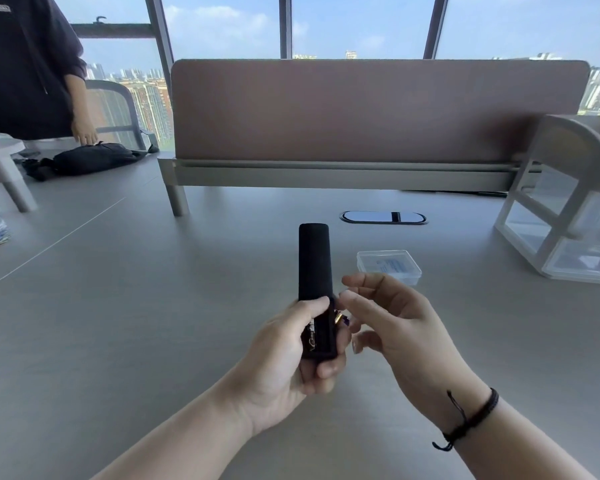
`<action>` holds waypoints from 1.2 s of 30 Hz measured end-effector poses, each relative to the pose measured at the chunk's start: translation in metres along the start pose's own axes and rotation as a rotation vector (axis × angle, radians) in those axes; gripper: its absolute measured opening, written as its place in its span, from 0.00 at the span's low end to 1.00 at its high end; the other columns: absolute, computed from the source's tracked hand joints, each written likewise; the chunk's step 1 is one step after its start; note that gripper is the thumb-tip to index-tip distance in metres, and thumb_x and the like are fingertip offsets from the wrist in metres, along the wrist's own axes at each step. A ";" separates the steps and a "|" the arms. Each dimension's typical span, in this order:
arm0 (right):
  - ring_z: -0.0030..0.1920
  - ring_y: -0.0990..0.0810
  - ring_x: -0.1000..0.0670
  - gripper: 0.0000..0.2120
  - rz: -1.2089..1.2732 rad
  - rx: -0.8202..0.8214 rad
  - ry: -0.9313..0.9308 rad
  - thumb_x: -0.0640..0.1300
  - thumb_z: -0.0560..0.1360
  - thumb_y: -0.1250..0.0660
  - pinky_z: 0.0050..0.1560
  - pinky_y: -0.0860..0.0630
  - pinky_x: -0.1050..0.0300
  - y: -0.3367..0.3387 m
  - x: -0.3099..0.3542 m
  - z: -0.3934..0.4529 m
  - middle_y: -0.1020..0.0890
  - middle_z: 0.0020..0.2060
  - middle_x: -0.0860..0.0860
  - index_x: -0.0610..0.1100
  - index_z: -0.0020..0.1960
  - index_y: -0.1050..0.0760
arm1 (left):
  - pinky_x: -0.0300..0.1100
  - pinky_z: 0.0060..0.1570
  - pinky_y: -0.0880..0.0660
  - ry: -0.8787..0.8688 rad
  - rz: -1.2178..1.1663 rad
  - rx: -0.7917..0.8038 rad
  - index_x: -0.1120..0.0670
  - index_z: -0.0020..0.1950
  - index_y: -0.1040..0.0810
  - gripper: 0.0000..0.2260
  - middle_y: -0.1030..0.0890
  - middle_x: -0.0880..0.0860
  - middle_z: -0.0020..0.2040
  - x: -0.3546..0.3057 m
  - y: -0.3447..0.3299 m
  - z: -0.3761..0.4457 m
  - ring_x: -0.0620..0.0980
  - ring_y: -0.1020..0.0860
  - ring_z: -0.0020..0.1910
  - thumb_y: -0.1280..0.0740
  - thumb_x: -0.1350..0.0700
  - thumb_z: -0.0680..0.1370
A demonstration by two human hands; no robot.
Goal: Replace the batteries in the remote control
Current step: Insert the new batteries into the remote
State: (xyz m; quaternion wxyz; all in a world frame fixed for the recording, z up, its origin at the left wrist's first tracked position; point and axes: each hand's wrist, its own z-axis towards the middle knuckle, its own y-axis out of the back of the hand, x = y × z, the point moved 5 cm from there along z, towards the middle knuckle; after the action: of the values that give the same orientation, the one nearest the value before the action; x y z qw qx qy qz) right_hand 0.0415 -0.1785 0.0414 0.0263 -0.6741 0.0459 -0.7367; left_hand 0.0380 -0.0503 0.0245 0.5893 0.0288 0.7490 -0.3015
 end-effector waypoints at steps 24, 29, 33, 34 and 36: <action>0.23 0.36 0.52 0.10 0.235 -0.075 -0.096 0.44 0.77 0.32 0.22 0.37 0.60 0.009 0.002 0.004 0.27 0.25 0.49 0.36 0.44 0.20 | 0.44 0.30 0.45 -0.031 -0.093 -0.062 0.50 0.62 0.25 0.18 0.20 0.62 0.46 0.000 0.007 0.004 0.50 0.33 0.26 0.43 0.41 0.80; 0.22 0.25 0.52 0.07 0.569 0.139 -0.329 0.43 0.71 0.31 0.21 0.27 0.62 -0.002 0.000 0.001 0.19 0.29 0.45 0.40 0.46 0.20 | 0.46 0.31 0.47 0.005 -0.052 -0.113 0.60 0.63 0.29 0.24 0.21 0.60 0.39 0.005 0.009 0.006 0.50 0.34 0.24 0.42 0.41 0.79; 0.27 0.18 0.50 0.10 0.679 0.245 -0.348 0.42 0.65 0.22 0.29 0.19 0.59 -0.005 -0.001 -0.001 0.15 0.33 0.43 0.42 0.44 0.18 | 0.44 0.30 0.47 0.034 -0.069 -0.142 0.67 0.67 0.35 0.32 0.22 0.56 0.32 0.007 0.011 0.006 0.49 0.33 0.22 0.42 0.40 0.78; 0.28 0.17 0.49 0.14 0.691 0.268 -0.333 0.42 0.60 0.18 0.30 0.18 0.58 -0.005 -0.001 -0.001 0.15 0.34 0.43 0.42 0.44 0.17 | 0.43 0.30 0.46 0.032 -0.072 -0.142 0.66 0.67 0.34 0.32 0.22 0.55 0.31 0.006 0.010 0.006 0.49 0.33 0.22 0.42 0.40 0.78; 0.30 0.15 0.49 0.20 0.681 0.289 -0.314 0.43 0.53 0.14 0.32 0.17 0.58 -0.005 0.000 -0.002 0.14 0.34 0.43 0.43 0.43 0.16 | 0.41 0.27 0.45 0.021 -0.079 -0.133 0.63 0.64 0.32 0.27 0.22 0.54 0.29 0.004 0.010 0.006 0.49 0.33 0.22 0.42 0.40 0.78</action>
State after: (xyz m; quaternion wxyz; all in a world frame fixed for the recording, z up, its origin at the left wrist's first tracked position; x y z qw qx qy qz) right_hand 0.0400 -0.1733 0.0417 0.3702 -0.7139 0.1583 -0.5729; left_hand 0.0455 -0.0466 0.0161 0.5698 -0.0371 0.7740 -0.2737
